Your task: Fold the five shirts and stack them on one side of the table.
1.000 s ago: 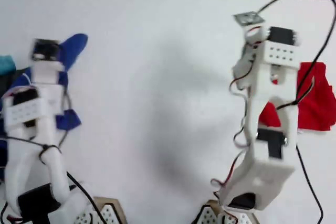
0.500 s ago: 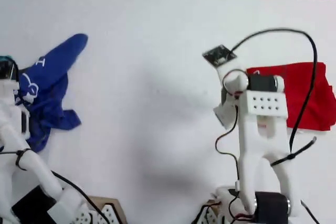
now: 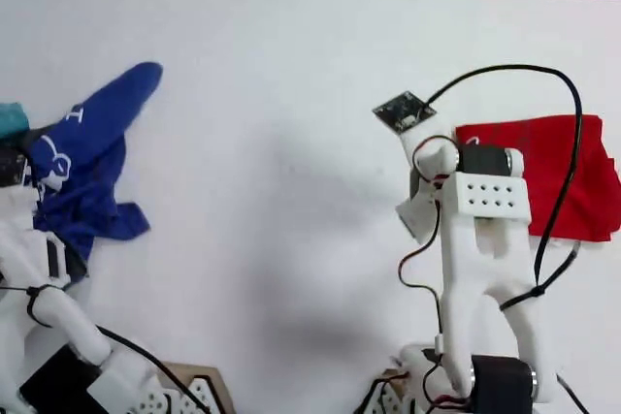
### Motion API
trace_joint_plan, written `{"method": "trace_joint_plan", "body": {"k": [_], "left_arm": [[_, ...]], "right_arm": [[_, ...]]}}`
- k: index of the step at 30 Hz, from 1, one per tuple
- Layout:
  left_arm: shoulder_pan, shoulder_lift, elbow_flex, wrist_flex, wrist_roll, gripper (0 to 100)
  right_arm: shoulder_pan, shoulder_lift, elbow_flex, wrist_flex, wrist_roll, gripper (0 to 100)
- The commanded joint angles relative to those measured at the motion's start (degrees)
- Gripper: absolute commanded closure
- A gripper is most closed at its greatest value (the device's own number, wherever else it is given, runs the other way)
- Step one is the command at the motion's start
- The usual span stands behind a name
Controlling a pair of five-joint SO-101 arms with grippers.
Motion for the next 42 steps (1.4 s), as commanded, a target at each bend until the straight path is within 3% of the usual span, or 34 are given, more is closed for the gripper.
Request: {"method": "trace_joint_plan", "body": {"k": [1,5,9,11,15,18,21,23,28,34,38,42], "left_arm": [[-0.26,-1.93,0.13,-5.71,-0.79,74],[-0.09,-1.85,0.57,-10.99,-1.05,74],[0.70,0.26,0.75,-11.25,-5.89,75],[0.88,3.52,0.66,-11.60,-7.56,80],[1.05,11.96,-0.66,-12.48,-8.70,98],[1.23,17.85,-3.56,-13.89,-8.70,97],[2.81,21.01,-9.19,-11.69,-8.18,97],[5.27,20.40,-13.58,-5.54,-7.38,97],[17.85,14.24,-26.95,12.84,2.64,97],[42.46,5.63,-42.07,29.19,10.81,97],[57.58,3.60,-52.26,36.04,14.15,97],[65.76,3.69,-57.63,37.10,15.65,97]], "right_arm": [[0.57,-3.38,0.09,-0.40,0.26,73.0],[0.57,-3.38,0.26,-0.31,-0.18,73.0],[0.48,-3.38,1.32,-0.75,-0.26,73.0],[0.75,-3.38,1.32,-0.75,-0.26,73.0],[2.33,-3.38,1.32,-0.48,-0.26,73.0],[4.44,-3.38,1.32,-0.57,-0.26,73.0],[5.67,-3.03,1.32,-0.66,-0.26,73.0],[5.41,-2.95,1.76,-0.75,-0.26,73.0],[4.18,-3.38,4.75,-4.44,-0.26,73.0],[4.53,-2.95,9.14,-11.82,-6.59,73.0],[4.53,-3.03,9.93,-12.97,-7.91,73.0],[4.62,-3.21,10.02,-12.62,-7.91,73.0]]}}
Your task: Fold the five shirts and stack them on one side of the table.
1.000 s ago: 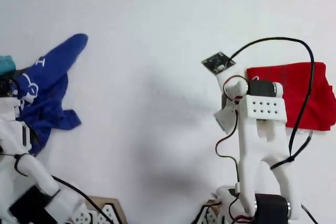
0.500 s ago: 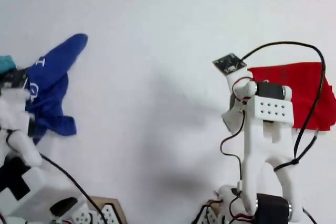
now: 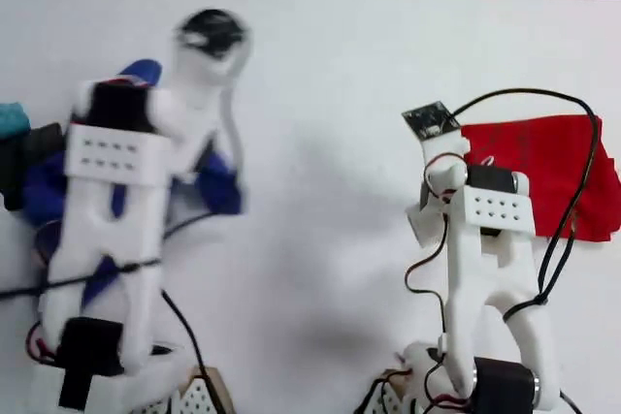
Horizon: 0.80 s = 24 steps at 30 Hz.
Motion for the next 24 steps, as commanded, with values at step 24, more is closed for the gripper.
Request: {"method": "trace_joint_plan", "body": {"k": [24], "left_arm": [[16.09,10.02,-9.98,-10.81,0.62,72]], "right_arm": [[4.35,-2.33,2.55,-0.75,1.49,73.0]]}}
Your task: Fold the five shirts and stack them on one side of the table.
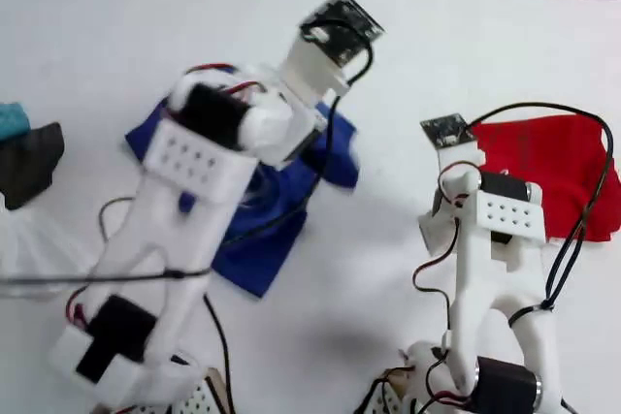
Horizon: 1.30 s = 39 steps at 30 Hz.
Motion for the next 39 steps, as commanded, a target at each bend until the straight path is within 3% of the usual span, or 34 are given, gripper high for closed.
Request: {"method": "trace_joint_plan", "body": {"k": [1,8,13,21,27,34,39], "left_arm": [[-1.58,2.46,0.04,0.79,0.44,70],[-15.30,2.81,-1.10,1.67,-4.40,74],[-32.00,3.16,1.98,2.46,-7.30,74],[-51.25,3.16,12.00,-2.55,-12.57,75],[-58.99,3.08,14.73,-3.34,-16.00,75],[-62.59,3.08,14.64,-3.34,-17.14,75],[-62.59,3.08,14.55,-3.34,-16.79,75]], "right_arm": [[-0.75,-2.33,-0.18,-1.01,2.46,73.0],[-7.60,-2.42,1.76,-1.10,7.21,73.0],[-22.64,-2.42,6.68,-1.71,13.36,73.0],[-44.53,-2.42,9.05,-9.27,13.27,73.0],[-50.59,-1.80,6.68,-18.33,2.29,72.8],[-60.53,-1.71,7.03,-18.86,0.70,72.9],[-61.05,2.59,6.77,-22.55,-2.73,73.0]]}}
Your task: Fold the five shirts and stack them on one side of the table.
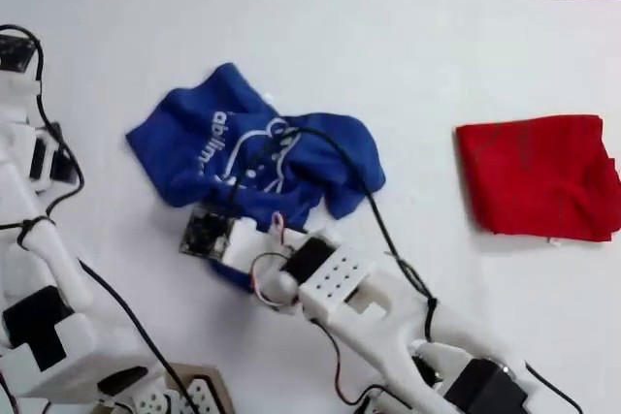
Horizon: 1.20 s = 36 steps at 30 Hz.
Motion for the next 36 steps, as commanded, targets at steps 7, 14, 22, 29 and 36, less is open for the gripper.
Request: {"method": "trace_joint_plan", "body": {"k": [7,14,22,29,36], "left_arm": [[-0.62,-0.44,-0.31,-0.53,-0.44,75],[-0.53,-0.44,-0.31,-0.70,-0.53,75],[-0.44,-0.35,-0.57,-0.70,-0.53,75],[-0.44,-0.35,-0.66,-0.79,-0.62,75],[-0.53,-0.62,-0.66,-0.70,-0.62,75]], "right_arm": [[-1.80,15.08,-6.24,-4.35,-1.67,72.8],[-5.58,16.57,-13.63,1.45,-1.67,72.8],[-8.22,16.57,-13.98,5.05,-1.14,72.8],[-13.76,17.10,-14.95,4.88,-1.14,72.7],[-10.77,19.56,-15.12,0.48,-1.05,72.9]]}}
